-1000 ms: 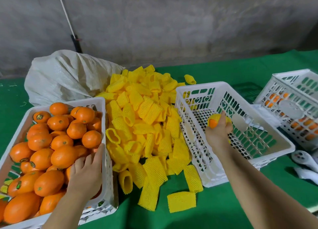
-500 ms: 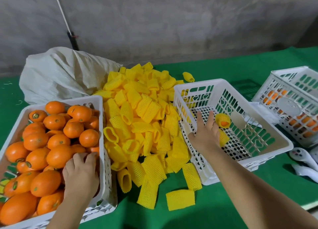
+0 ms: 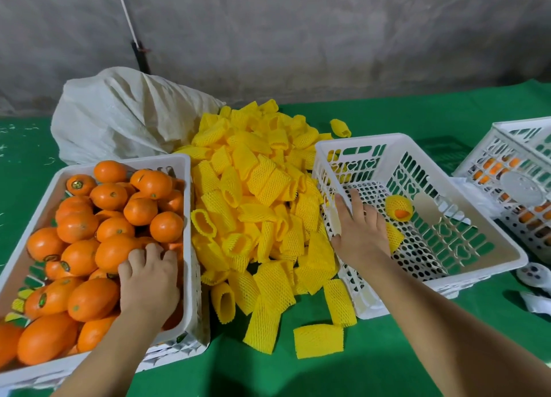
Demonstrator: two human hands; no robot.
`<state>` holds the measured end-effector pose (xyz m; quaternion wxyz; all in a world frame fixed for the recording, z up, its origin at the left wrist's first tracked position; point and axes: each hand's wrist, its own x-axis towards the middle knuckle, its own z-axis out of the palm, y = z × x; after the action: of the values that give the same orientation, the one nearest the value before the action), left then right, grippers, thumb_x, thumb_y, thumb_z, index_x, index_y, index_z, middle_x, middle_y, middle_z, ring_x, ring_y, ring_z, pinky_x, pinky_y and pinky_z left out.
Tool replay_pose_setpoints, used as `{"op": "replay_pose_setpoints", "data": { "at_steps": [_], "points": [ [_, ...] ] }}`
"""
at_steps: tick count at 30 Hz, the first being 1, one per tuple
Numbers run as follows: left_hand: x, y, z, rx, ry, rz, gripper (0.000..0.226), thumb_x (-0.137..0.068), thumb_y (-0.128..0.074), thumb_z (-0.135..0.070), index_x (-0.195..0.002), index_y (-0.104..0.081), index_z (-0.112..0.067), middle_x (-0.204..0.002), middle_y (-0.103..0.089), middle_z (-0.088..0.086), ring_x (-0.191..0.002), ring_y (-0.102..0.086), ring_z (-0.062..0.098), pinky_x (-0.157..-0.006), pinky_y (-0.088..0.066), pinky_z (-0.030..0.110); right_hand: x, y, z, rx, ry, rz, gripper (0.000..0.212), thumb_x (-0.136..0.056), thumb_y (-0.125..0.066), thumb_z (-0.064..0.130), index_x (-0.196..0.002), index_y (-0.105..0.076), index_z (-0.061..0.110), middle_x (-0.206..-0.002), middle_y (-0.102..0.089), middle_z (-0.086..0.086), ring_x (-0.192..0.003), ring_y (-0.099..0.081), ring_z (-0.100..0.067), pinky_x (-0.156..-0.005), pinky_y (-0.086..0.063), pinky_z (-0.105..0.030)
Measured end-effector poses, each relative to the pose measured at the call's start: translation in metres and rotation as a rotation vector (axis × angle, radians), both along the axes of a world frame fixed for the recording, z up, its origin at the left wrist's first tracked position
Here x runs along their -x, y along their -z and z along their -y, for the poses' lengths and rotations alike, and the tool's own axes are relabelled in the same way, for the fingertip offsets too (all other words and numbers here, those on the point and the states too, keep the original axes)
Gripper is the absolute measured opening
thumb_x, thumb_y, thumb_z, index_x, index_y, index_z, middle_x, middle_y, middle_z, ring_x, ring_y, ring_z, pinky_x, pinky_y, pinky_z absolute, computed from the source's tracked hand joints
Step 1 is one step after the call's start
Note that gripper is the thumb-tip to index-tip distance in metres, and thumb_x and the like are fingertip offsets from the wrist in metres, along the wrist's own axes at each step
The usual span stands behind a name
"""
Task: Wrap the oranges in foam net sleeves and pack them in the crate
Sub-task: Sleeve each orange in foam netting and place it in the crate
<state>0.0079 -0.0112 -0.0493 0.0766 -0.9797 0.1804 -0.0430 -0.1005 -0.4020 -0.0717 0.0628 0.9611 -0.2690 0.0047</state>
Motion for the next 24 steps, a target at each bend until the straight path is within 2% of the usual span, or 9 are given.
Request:
{"op": "replay_pose_setpoints", "data": {
  "at_steps": [3,5,8,11,13,17,19,21,24],
  "points": [
    [0.000,-0.009,-0.012,0.069,0.084,-0.032,0.058,-0.052,-0.100,-0.011,-0.103,-0.075,-0.001,-0.099,-0.058,0.023,-0.082,-0.055,0.048,-0.069,-0.045,0.056,0.000,0.000,-0.001,0.011,0.003,-0.006,0.097,-0.094,-0.051,0.053,-0.162,0.014,0.029,-0.169,0.021,-0.010,-0.147,-0.018,-0.037,-0.120,-0.023,-0.052],
    [0.002,-0.022,-0.019,0.129,0.121,-0.083,0.066,-0.053,-0.104,-0.022,-0.109,-0.075,-0.002,-0.103,-0.057,0.022,-0.072,-0.060,0.045,-0.061,-0.051,0.051,0.000,0.000,-0.002,0.033,0.002,-0.021,0.096,-0.095,-0.051,0.054,-0.162,0.013,0.029,-0.168,0.021,-0.012,-0.148,-0.016,-0.038,-0.120,-0.022,-0.052],
    [0.003,-0.032,-0.021,0.360,0.129,-0.064,0.068,-0.064,-0.102,-0.025,-0.121,-0.072,-0.004,-0.114,-0.054,0.022,-0.070,-0.058,0.039,-0.052,-0.047,0.036,-0.004,0.002,-0.004,0.068,-0.010,-0.037,0.095,-0.093,-0.052,0.053,-0.162,0.009,0.030,-0.167,0.021,-0.013,-0.150,-0.008,-0.039,-0.120,-0.018,-0.054],
    [0.004,-0.034,-0.007,0.675,0.117,0.011,0.069,-0.080,-0.090,-0.037,-0.138,-0.061,-0.016,-0.126,-0.045,0.010,-0.087,-0.059,0.023,-0.063,-0.050,0.029,-0.012,0.005,-0.012,0.063,-0.093,-0.006,0.090,-0.093,-0.052,0.046,-0.163,0.002,0.030,-0.167,0.018,-0.012,-0.150,-0.004,-0.039,-0.120,-0.012,-0.055],
    [0.013,-0.032,0.014,0.787,0.158,0.011,0.069,-0.083,-0.083,-0.046,-0.142,-0.056,-0.024,-0.130,-0.041,0.004,-0.085,-0.054,0.006,-0.065,-0.049,0.021,-0.020,0.010,-0.029,-0.050,-0.179,-0.009,0.086,-0.094,-0.055,0.046,-0.164,-0.006,0.033,-0.168,0.011,-0.011,-0.150,-0.004,-0.039,-0.120,-0.011,-0.055],
    [0.039,-0.003,0.048,0.674,0.305,-0.195,0.067,-0.087,-0.080,-0.050,-0.144,-0.055,-0.025,-0.136,-0.041,0.004,-0.099,-0.061,0.024,-0.067,-0.058,0.033,-0.037,0.030,-0.077,-0.449,-0.337,-0.190,0.062,-0.096,-0.059,0.047,-0.154,-0.037,0.041,-0.170,0.001,-0.007,-0.153,0.002,-0.035,-0.121,-0.013,-0.051],
    [0.038,0.009,0.047,0.665,0.320,-0.245,0.067,-0.088,-0.077,-0.054,-0.145,-0.053,-0.029,-0.136,-0.039,-0.001,-0.106,-0.058,0.021,-0.071,-0.058,0.031,-0.044,0.042,-0.101,-0.445,-0.439,-0.330,0.051,-0.098,-0.060,0.043,-0.147,-0.050,0.037,-0.171,0.010,-0.008,-0.155,0.008,-0.037,-0.121,-0.014,-0.053],
    [0.031,0.013,0.042,0.797,0.258,-0.263,0.066,-0.088,-0.077,-0.055,-0.143,-0.052,-0.030,-0.134,-0.037,-0.005,-0.109,-0.051,0.012,-0.075,-0.056,0.026,-0.050,0.050,-0.121,-0.361,-0.498,-0.444,0.042,-0.099,-0.061,0.039,-0.140,-0.060,0.032,-0.170,0.023,-0.008,-0.156,0.013,-0.038,-0.123,-0.013,-0.054],
    [0.026,0.011,0.045,0.865,0.228,-0.282,0.067,-0.087,-0.075,-0.059,-0.143,-0.050,-0.030,-0.134,-0.035,-0.008,-0.108,-0.048,0.007,-0.076,-0.054,0.022,-0.057,0.050,-0.135,-0.336,-0.422,-0.450,0.043,-0.102,-0.059,0.038,-0.145,-0.056,0.031,-0.172,0.020,-0.003,-0.157,0.013,-0.035,-0.125,-0.013,-0.050]
  ]
}}
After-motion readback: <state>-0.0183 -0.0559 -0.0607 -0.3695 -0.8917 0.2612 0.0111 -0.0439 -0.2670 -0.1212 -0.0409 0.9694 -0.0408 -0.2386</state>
